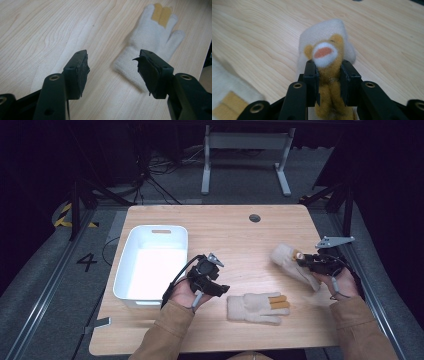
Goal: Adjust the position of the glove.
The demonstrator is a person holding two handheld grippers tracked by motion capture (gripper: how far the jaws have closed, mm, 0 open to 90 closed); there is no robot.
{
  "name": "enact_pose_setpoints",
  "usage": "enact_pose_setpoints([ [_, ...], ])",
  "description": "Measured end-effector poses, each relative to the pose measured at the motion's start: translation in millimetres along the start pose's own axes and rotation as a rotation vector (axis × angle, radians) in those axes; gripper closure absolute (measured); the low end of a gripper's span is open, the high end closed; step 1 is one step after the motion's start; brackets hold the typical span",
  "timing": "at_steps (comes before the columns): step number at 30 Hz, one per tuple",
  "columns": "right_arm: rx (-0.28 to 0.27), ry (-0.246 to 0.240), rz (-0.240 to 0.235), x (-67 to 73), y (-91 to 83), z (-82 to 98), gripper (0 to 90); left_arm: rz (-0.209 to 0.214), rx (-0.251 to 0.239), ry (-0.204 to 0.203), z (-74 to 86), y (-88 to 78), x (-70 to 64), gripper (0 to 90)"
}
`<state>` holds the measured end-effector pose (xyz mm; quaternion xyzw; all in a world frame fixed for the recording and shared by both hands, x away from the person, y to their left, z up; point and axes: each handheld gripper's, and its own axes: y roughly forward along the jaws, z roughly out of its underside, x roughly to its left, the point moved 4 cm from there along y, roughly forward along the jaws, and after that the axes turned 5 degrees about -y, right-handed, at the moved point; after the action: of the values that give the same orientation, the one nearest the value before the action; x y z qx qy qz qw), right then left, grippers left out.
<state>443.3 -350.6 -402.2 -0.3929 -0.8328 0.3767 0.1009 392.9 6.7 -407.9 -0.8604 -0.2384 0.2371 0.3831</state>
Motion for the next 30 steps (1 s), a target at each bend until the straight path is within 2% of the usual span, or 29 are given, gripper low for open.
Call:
enact_pose_setpoints([
  [14,-0.035,-0.092,-0.095,23.4,-17.3,-14.4,70.1,0.003,0.025,0.019,0.1,0.1,-2.2,42.0],
  [23,-0.053,-0.176,-0.163,45.7,-22.7,-23.8,70.0,0.001,0.023,0.020,-0.6,-1.8,-1.4,41.9],
  [26,-0.063,-0.187,-0.201,51.9,-24.4,-26.3,70.0,0.002,0.024,0.019,-0.6,-1.5,-1.5,41.9],
  [30,-0.065,-0.218,-0.217,63.3,-26.5,-30.7,69.9,0.000,0.024,0.020,-1.0,-1.4,-1.2,41.8],
])
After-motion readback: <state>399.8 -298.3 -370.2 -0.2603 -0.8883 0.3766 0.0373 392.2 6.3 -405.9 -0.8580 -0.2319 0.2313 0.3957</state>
